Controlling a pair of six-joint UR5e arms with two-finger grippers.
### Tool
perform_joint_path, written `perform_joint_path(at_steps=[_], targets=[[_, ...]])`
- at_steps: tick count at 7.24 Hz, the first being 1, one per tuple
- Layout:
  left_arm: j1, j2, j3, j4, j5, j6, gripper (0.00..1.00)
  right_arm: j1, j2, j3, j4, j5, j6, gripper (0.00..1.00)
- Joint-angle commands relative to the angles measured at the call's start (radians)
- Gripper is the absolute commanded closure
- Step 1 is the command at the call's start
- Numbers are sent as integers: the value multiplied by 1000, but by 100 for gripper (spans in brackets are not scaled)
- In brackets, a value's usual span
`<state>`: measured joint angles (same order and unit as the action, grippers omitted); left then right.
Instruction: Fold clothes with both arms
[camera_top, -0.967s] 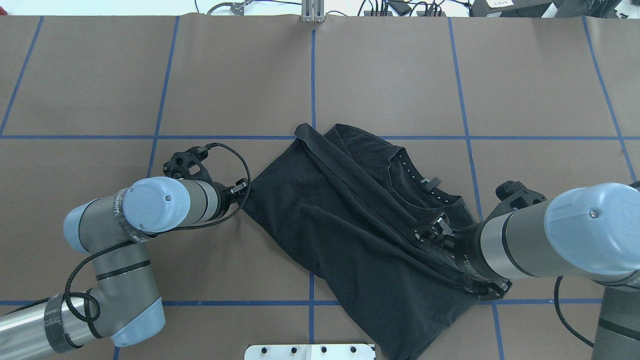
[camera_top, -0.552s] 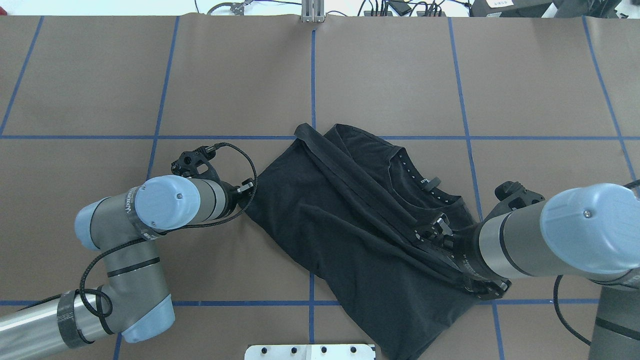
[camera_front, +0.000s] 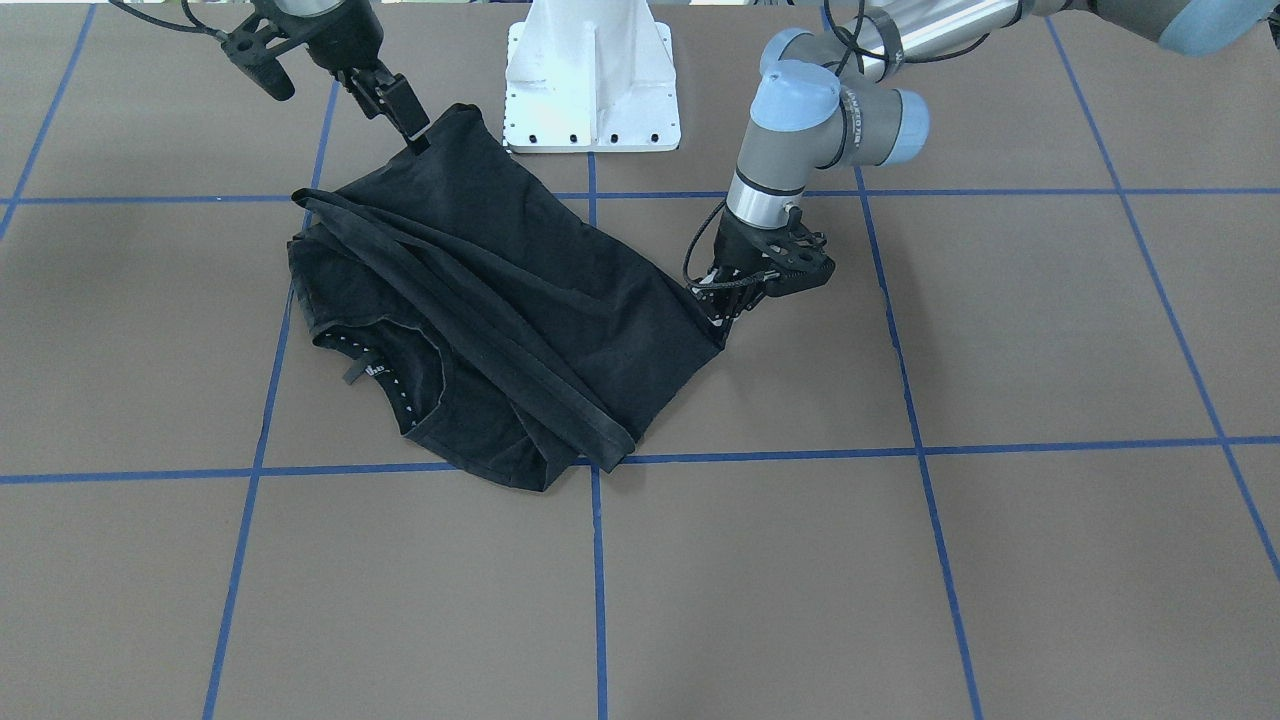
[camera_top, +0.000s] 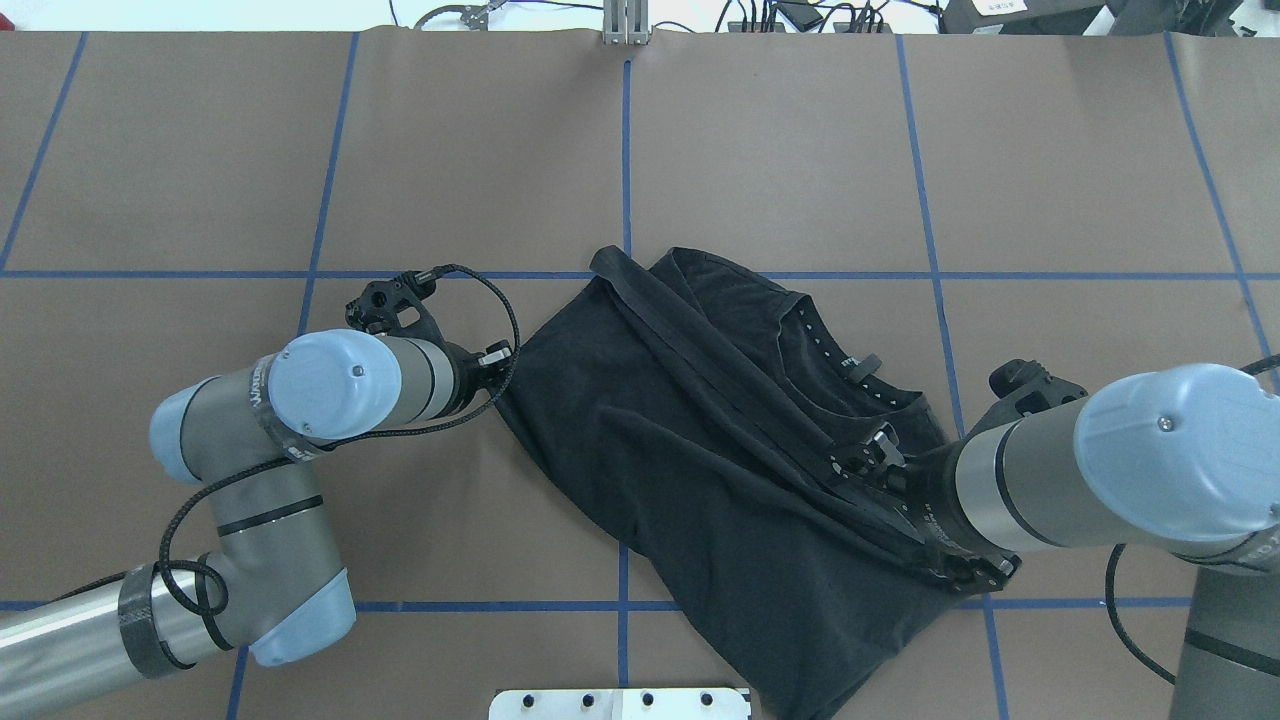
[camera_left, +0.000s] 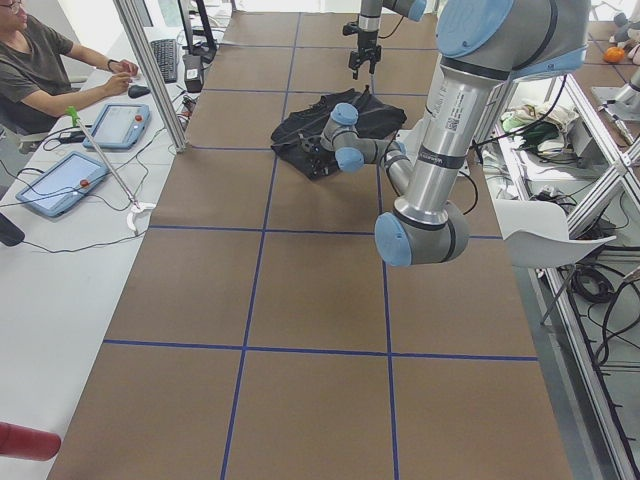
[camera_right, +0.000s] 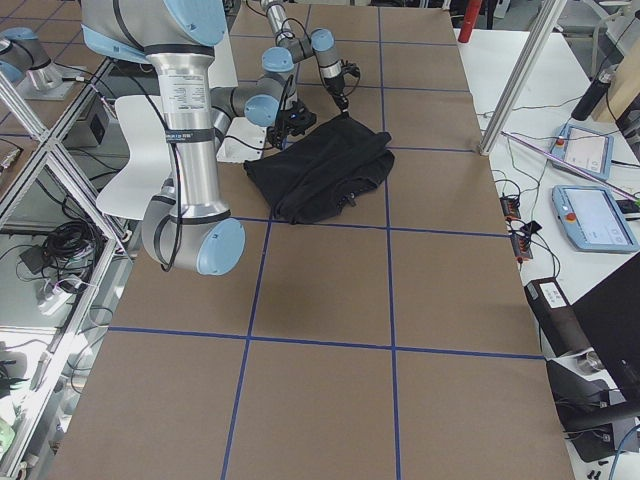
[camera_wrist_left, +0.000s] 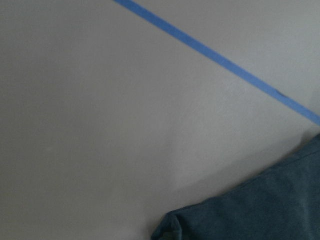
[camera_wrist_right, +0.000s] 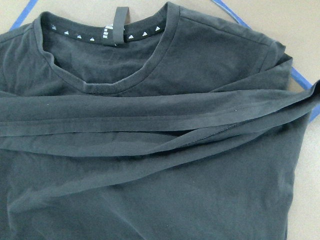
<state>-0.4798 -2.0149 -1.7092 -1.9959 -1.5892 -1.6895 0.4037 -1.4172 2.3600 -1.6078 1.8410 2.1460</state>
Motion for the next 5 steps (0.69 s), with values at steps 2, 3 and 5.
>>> perform_joint_path(at_steps=[2,3,5], targets=[[-187,-83,104,-26,-5,304,100,35,4,-11,0,-9,-27,0],[-236,-225,288,-78,-5,330,100,49,4,-13,0,-9,-29,0],[-310,-451,686,-287,-8,355,100,70,4,-15,2,-9,-29,0]])
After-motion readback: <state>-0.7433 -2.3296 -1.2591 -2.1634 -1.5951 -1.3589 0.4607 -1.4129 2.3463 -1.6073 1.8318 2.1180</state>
